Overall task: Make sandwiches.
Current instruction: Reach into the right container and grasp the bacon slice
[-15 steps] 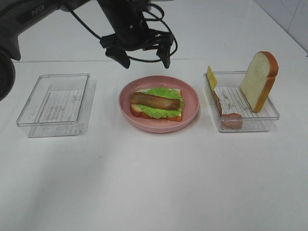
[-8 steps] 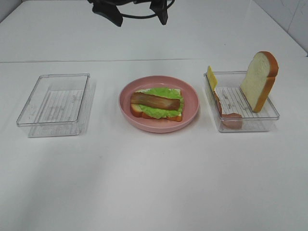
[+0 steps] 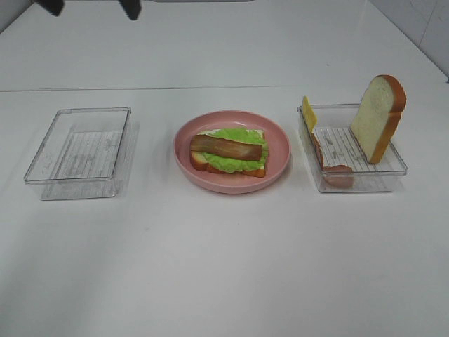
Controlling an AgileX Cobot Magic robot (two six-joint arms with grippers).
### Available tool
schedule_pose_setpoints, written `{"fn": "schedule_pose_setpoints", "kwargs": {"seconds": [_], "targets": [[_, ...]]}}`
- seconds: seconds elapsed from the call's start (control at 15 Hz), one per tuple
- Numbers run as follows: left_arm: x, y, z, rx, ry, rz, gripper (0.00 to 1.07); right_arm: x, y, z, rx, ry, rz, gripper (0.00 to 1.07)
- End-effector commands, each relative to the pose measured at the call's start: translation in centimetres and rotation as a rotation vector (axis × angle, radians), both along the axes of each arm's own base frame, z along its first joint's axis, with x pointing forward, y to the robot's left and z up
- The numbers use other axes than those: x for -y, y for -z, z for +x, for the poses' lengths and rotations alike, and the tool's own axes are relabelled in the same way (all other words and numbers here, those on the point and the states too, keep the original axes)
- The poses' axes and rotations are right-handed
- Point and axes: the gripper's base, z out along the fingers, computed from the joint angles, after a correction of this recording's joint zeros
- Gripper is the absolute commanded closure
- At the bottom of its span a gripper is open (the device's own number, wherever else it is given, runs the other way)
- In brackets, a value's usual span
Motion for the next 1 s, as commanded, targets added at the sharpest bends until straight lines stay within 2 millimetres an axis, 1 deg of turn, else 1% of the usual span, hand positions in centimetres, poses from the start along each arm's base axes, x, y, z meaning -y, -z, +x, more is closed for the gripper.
{"fn": "schedule_pose_setpoints", "kwargs": {"seconds": [0.07,0.13,0.2,0.27,0.33,0.4,0.47,0.53,0.6,0.67,0.73,0.8,0.87,0.93,1.0], "targets": [[-3.2,-0.8,-2.6,-0.085,-0.051,0.056,0.08,0.0,0.1,-0.3,0.030,0.000,-0.005,0.09],[-4.6,-1.3,-3.6,-0.082,-0.074,0.060,0.08,0.0,0.1,-0.3,0.030,0.000,-0.005,0.09],[-6.7,-1.8,-5.3,-0.079,-0.105,0.065,0.08,0.0,0.1,-0.3,0.030,0.000,-0.005,0.09],[-8.3,-2.4,-6.6,-0.069,-0.139,0.064,0.08,0.0,0.1,-0.3,0.030,0.000,-0.005,0.09],[-9.1,-2.6,-7.3,-0.068,-0.159,0.063,0.08,0.0,0.1,-0.3,0.030,0.000,-0.005,0.09],[-10.4,-2.9,-8.7,-0.061,-0.193,0.061,0.08,0.0,0.1,-0.3,0.030,0.000,-0.005,0.09],[-12.2,-3.0,-11.1,-0.062,-0.237,0.066,0.08,0.0,0.1,-0.3,0.030,0.000,-0.005,0.09],[-13.5,-3.2,-13.0,-0.045,-0.274,0.065,0.08,0.0,0.1,-0.3,0.030,0.000,-0.005,0.09],[-14.0,-3.1,-13.9,-0.035,-0.295,0.063,0.08,0.0,0.1,-0.3,0.030,0.000,-0.005,0.09],[-14.7,-3.0,-15.8,-0.008,-0.326,0.059,0.08,0.0,0.1,-0.3,0.030,0.000,-0.005,0.09],[-15.2,-2.6,-18.9,0.043,-0.358,0.054,0.08,0.0,0.1,-0.3,0.030,0.000,-0.005,0.09],[-15.2,-2.1,-21.0,0.083,-0.364,0.048,0.08,0.0,0.1,-0.3,0.030,0.000,-0.005,0.09],[-15.1,-2.1,-22.0,0.112,-0.367,0.043,0.08,0.0,0.1,-0.3,0.030,0.000,-0.005,0.09],[-15.0,-1.4,-23.8,0.148,-0.372,0.035,0.08,0.0,0.1,-0.3,0.030,0.000,-0.005,0.09],[-14.8,-0.6,-26.3,0.214,-0.376,0.026,0.08,0.0,0.1,-0.3,0.030,0.000,-0.005,0.09]]}}
